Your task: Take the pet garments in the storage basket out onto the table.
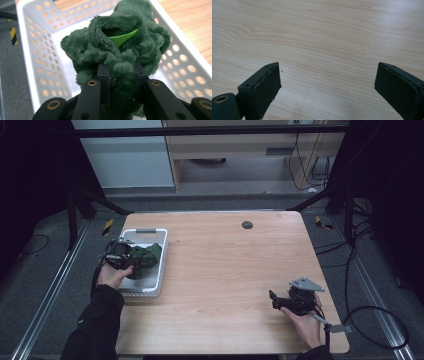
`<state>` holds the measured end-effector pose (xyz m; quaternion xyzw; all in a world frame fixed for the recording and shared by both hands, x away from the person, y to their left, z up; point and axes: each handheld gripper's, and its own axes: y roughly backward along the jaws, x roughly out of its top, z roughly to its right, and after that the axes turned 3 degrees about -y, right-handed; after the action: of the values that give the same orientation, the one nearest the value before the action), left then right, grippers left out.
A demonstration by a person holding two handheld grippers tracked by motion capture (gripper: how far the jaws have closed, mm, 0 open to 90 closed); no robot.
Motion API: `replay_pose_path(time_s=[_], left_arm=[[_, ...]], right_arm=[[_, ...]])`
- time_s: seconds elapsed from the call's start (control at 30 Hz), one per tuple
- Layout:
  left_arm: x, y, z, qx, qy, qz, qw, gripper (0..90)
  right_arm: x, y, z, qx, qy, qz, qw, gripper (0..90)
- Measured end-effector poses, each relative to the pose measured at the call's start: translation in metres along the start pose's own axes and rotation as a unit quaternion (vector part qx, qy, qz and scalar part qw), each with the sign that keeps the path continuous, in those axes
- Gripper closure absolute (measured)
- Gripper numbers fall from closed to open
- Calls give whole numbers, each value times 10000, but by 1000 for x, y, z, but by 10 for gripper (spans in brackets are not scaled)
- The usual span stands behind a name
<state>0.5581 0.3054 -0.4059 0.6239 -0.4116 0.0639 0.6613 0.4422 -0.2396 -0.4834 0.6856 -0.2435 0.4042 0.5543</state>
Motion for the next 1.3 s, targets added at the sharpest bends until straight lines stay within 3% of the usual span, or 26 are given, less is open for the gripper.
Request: replay_pose_path(time_s=[0.7, 1.3], left_arm=[[-7, 70, -4, 97, -62, 686, 9976, 744], [-3, 103, 5, 31, -275, 999, 9946, 744]], right_arm=[[0, 1, 1, -8, 24, 50, 10000, 67], [0, 1, 1, -57, 35, 119, 9999, 69]])
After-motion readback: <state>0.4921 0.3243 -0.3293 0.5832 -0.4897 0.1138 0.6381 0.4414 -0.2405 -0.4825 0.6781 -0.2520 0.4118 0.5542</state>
